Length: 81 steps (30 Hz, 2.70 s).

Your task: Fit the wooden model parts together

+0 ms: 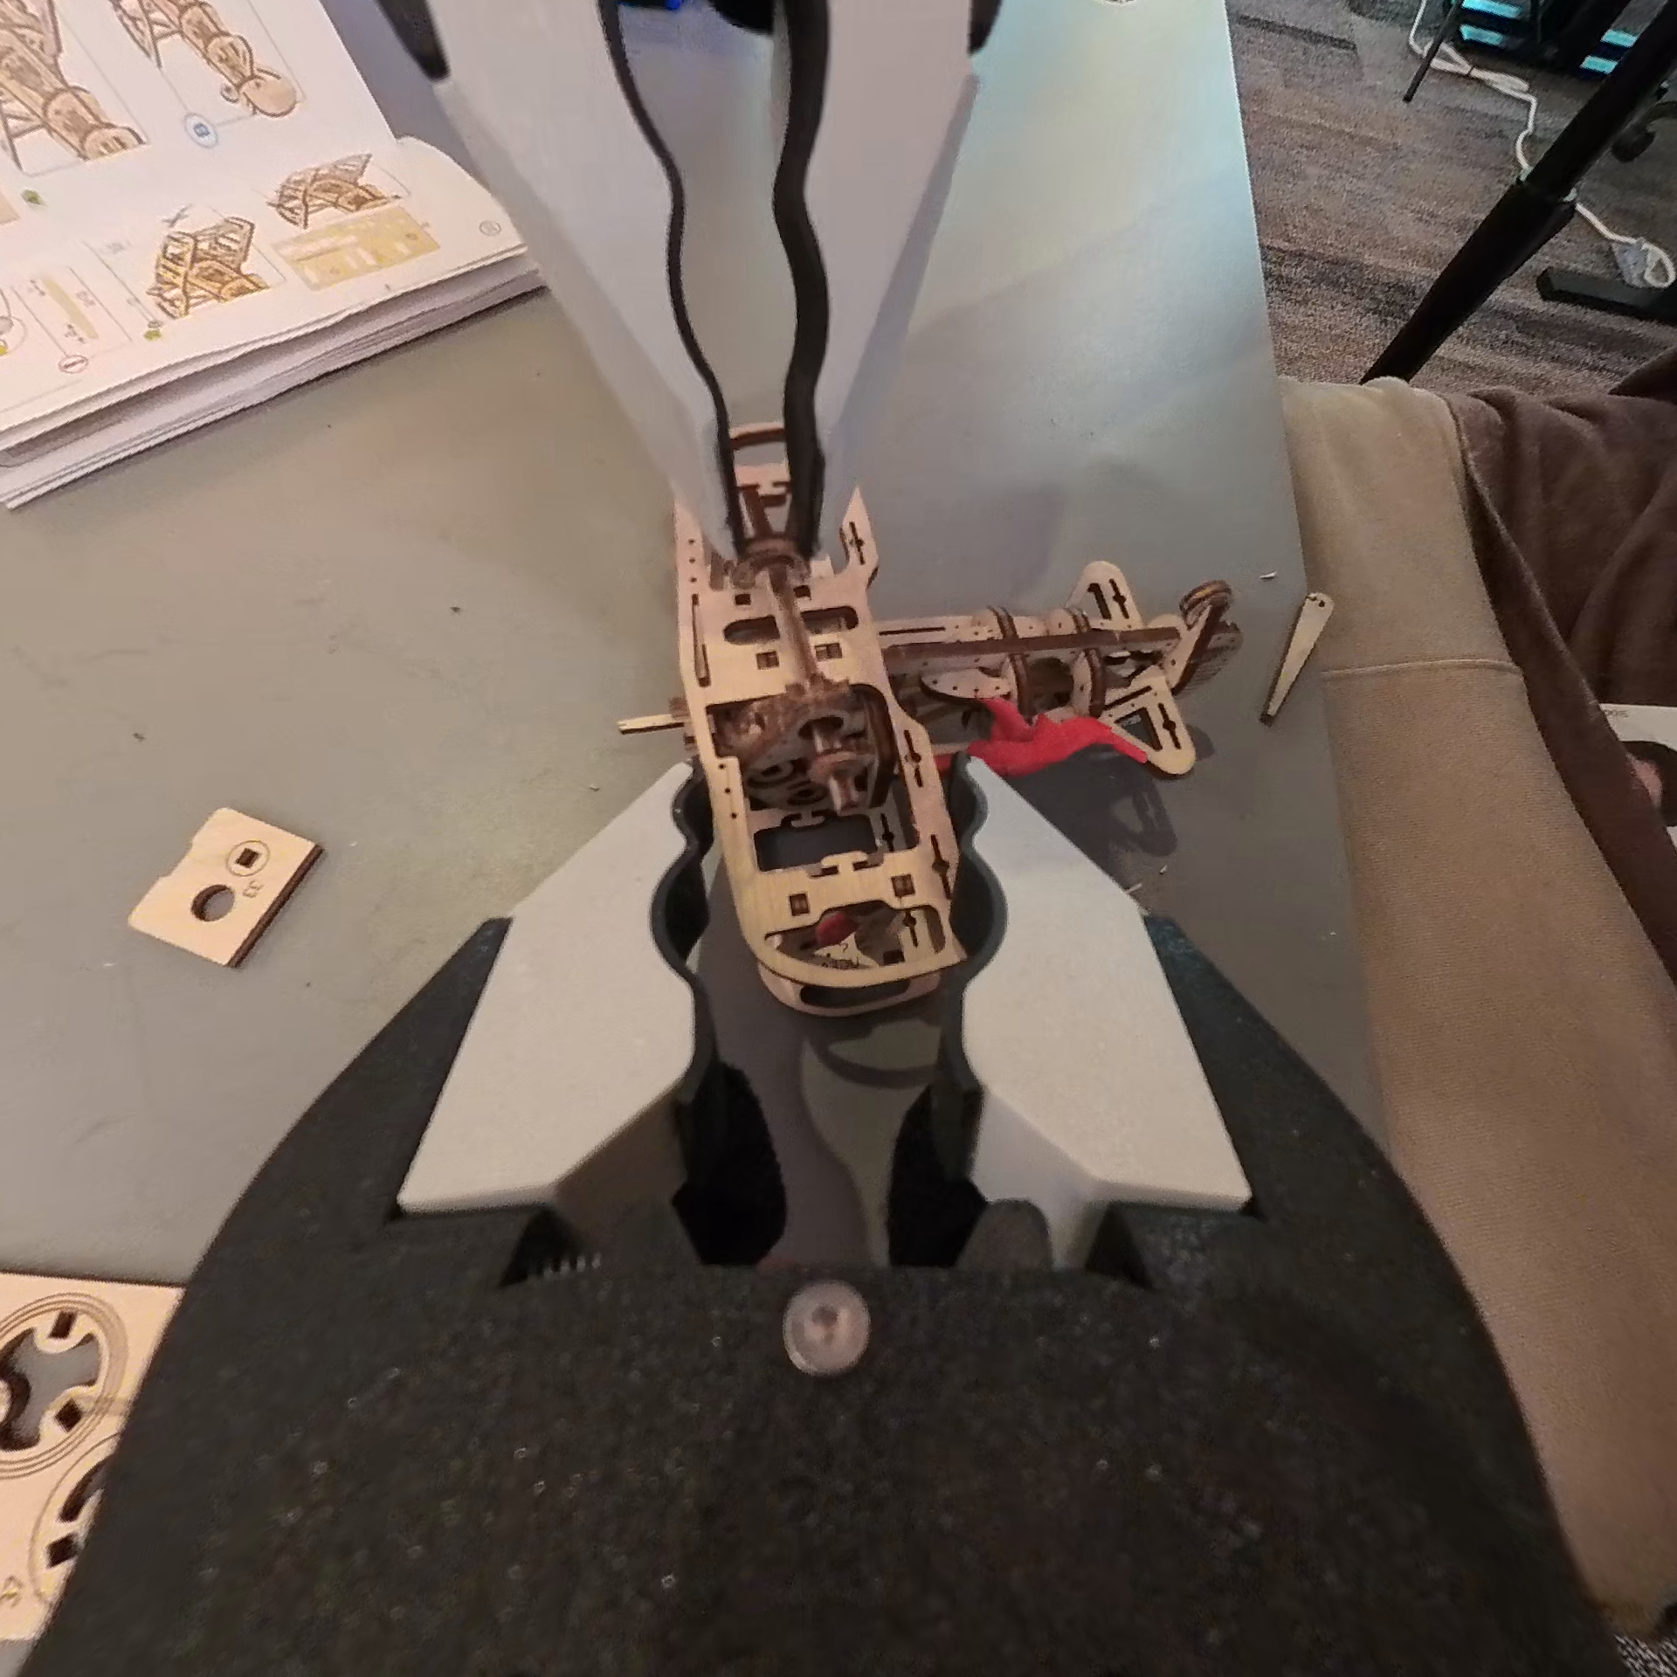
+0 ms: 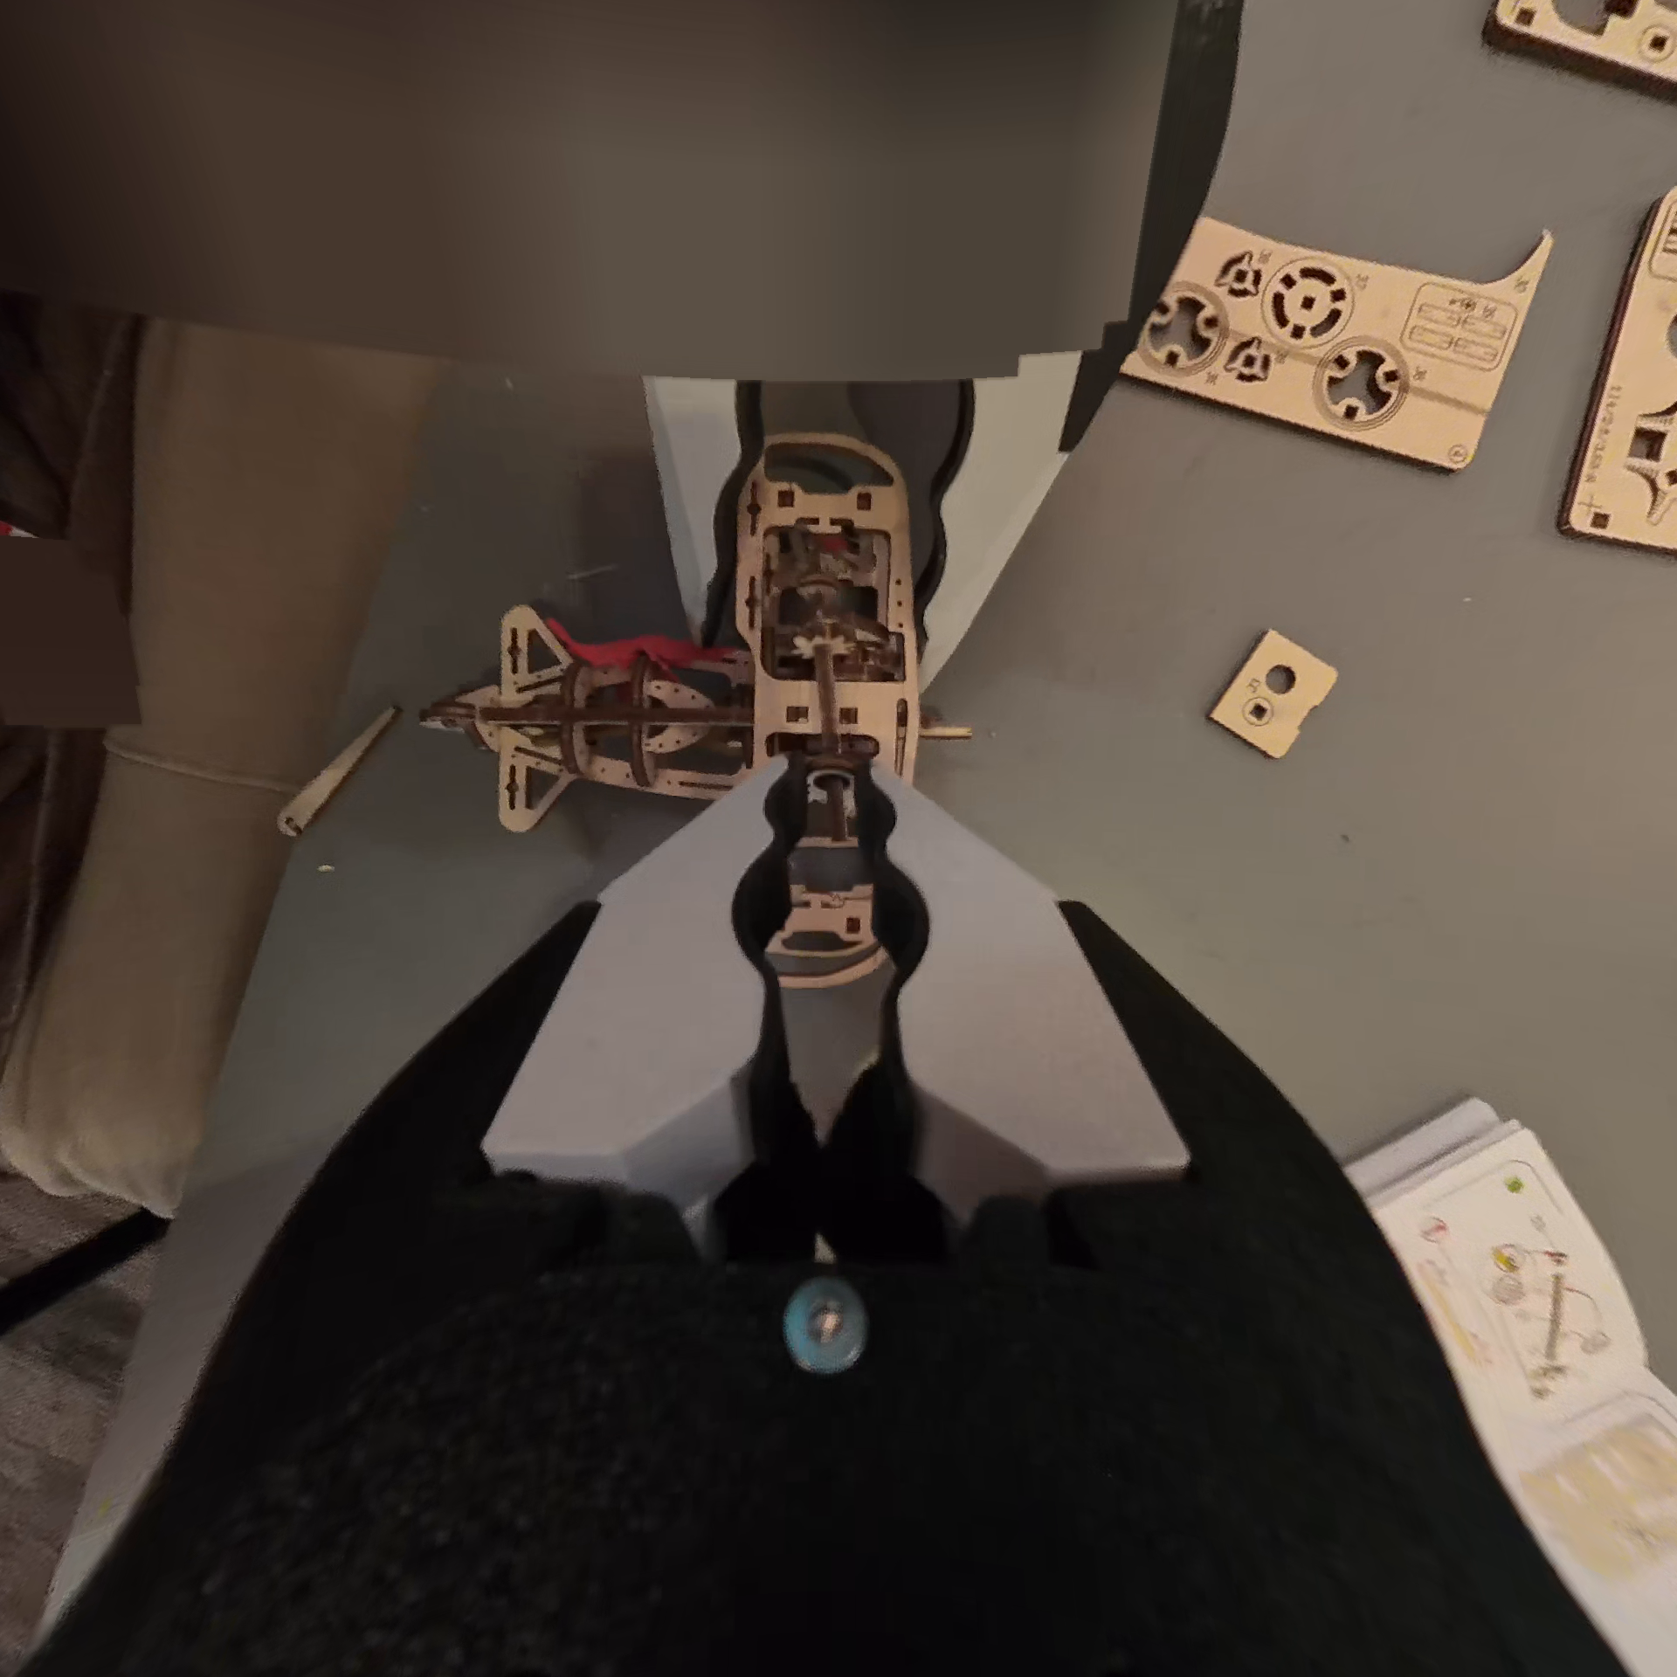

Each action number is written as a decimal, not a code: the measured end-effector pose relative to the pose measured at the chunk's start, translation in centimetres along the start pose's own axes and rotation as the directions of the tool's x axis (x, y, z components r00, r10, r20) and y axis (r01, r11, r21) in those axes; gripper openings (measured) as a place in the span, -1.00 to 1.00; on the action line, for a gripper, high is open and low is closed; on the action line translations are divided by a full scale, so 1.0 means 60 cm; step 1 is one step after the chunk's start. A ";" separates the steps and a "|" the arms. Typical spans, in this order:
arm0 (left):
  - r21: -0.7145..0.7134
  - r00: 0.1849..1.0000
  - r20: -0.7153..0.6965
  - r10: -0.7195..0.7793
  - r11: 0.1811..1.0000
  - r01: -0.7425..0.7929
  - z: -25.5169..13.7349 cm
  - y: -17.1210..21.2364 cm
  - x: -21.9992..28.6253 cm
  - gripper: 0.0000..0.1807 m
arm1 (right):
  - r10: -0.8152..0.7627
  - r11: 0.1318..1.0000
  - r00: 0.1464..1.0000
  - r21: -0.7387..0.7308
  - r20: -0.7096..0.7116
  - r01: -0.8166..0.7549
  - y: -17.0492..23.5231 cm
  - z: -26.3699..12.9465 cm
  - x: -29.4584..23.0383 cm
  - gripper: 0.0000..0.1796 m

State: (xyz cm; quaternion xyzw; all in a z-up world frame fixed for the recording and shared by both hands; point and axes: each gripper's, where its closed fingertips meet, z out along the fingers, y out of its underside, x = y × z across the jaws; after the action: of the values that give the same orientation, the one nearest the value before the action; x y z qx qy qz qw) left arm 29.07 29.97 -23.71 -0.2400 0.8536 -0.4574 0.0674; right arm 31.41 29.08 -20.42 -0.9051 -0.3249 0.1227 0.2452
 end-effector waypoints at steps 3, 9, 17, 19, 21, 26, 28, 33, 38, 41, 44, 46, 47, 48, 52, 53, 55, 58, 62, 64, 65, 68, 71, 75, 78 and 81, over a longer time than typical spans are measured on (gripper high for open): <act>0.000 1.000 0.001 0.000 1.000 0.000 0.000 0.000 0.000 -0.45 | 0.034 0.999 0.999 0.041 0.012 -0.034 0.000 0.002 0.002 -0.90; 0.000 1.000 0.000 0.000 1.000 0.000 0.000 0.000 0.000 -0.45 | 0.036 0.994 0.999 0.101 -0.034 -0.033 -0.004 -0.003 0.006 -0.91; -0.001 1.000 -0.011 0.001 1.000 -0.001 0.000 0.000 0.002 -0.45 | 0.216 0.893 0.974 0.389 0.068 -0.225 -0.018 -0.015 0.001 -0.92; -0.001 1.000 -0.010 0.001 1.000 -0.001 0.000 0.000 0.002 -0.45 | 0.253 0.872 0.964 0.413 0.079 -0.263 -0.011 -0.008 0.002 -0.92; -0.001 1.000 -0.011 0.000 1.000 0.000 0.000 0.000 0.002 -0.45 | 0.258 0.869 0.964 0.421 0.062 -0.260 -0.005 -0.002 0.001 -0.91; -0.001 1.000 -0.012 -0.001 1.000 0.001 0.000 0.000 0.002 -0.45 | 0.226 0.911 0.974 0.353 0.005 -0.213 0.007 0.004 -0.002 -0.86; -0.001 1.000 -0.012 0.000 1.000 0.000 0.000 0.000 0.002 -0.45 | 0.210 0.930 0.977 0.313 -0.018 -0.194 0.008 0.002 0.000 -0.80; -0.001 1.000 -0.012 0.000 1.000 0.000 0.000 0.000 0.002 -0.45 | 0.180 0.980 0.983 0.090 -0.025 -0.177 0.016 -0.008 -0.001 -0.73; -0.001 1.000 -0.011 0.001 1.000 -0.001 0.000 0.000 0.002 -0.45 | 0.031 0.990 0.998 -0.137 -0.050 -0.038 0.025 -0.005 0.000 -0.71; -0.001 1.000 -0.011 0.000 1.000 0.000 0.000 0.000 0.002 -0.45 | -0.021 0.978 1.000 -0.210 -0.012 0.018 0.028 0.005 -0.008 -0.76; -0.001 1.000 -0.012 0.001 1.000 -0.001 0.001 0.000 0.002 -0.45 | -0.071 0.964 0.997 -0.259 -0.013 0.065 0.030 0.010 -0.005 -0.83; -0.001 1.000 -0.011 0.002 1.000 -0.002 0.001 0.000 0.002 -0.45 | -0.108 0.957 0.994 -0.274 -0.019 0.098 0.030 0.014 -0.004 -0.85; -0.001 1.000 -0.011 0.001 1.000 -0.001 0.001 0.000 0.002 -0.45 | -0.114 0.955 0.993 -0.276 -0.016 0.105 0.029 0.017 -0.005 -0.86; -0.001 1.000 -0.011 0.001 1.000 -0.001 0.000 0.000 0.002 -0.45 | -0.115 0.952 0.993 -0.286 -0.014 0.107 0.030 0.018 -0.005 -0.86; -0.001 1.000 -0.012 0.001 1.000 -0.001 0.000 0.000 0.002 -0.45 | -0.101 0.947 0.995 -0.307 -0.001 0.096 0.030 0.019 -0.005 -0.87; -0.001 1.000 -0.012 0.001 1.000 -0.001 0.000 0.000 0.002 -0.45 | -0.104 0.946 0.995 -0.309 -0.003 0.098 0.030 0.018 -0.004 -0.87; -0.001 1.000 -0.013 0.000 1.000 0.000 0.001 0.000 0.002 -0.45 | -0.127 0.945 0.992 -0.306 -0.019 0.115 0.029 0.014 -0.001 -0.88; -0.001 1.000 -0.013 0.000 1.000 0.000 0.001 0.000 0.002 -0.45 | -0.127 0.955 0.991 -0.278 -0.052 0.107 0.024 0.001 0.004 -0.88; -0.001 1.000 -0.013 0.000 1.000 0.000 0.000 0.000 0.002 -0.45 | -0.105 0.977 0.992 -0.192 -0.069 0.090 0.007 -0.008 0.000 -0.88; -0.001 1.000 -0.012 0.000 1.000 0.000 0.000 0.000 0.002 -0.45 | -0.103 0.978 0.992 -0.190 -0.071 0.088 0.009 -0.005 -0.001 -0.88; -0.001 1.000 -0.013 0.000 1.000 0.000 0.000 0.000 0.002 -0.45 | -0.111 0.977 0.991 -0.189 -0.072 0.095 0.010 -0.003 -0.001 -0.88; -0.002 1.000 -0.017 0.000 1.000 0.000 0.000 0.000 0.003 -0.45 | -0.112 0.977 0.992 -0.190 -0.055 0.100 0.011 0.000 -0.005 -0.88; -0.002 1.000 -0.018 -0.002 1.000 0.002 0.000 0.000 0.003 -0.46 | -0.107 0.975 0.993 -0.202 -0.046 0.096 0.011 0.000 -0.004 -0.88; -0.002 1.000 -0.016 -0.001 1.000 0.001 0.000 0.000 0.003 -0.46 | -0.135 0.959 0.989 -0.258 -0.060 0.116 0.012 0.000 -0.004 -0.88; -0.001 1.000 -0.015 -0.005 1.000 0.005 0.000 0.000 0.002 -0.46 | -0.175 0.945 0.980 -0.296 -0.094 0.140 0.013 0.000 -0.003 -0.88; -0.001 1.000 -0.013 -0.005 1.000 0.005 0.000 0.000 0.002 -0.46 | -0.233 0.925 0.963 -0.338 -0.139 0.175 0.013 0.000 -0.004 -0.88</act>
State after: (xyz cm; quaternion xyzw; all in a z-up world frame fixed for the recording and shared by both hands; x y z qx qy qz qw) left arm 28.96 29.92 -23.70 -0.2393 0.8536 -0.4586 0.0606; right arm 31.65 28.40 -20.80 -0.9014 -0.4102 -0.0388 0.1333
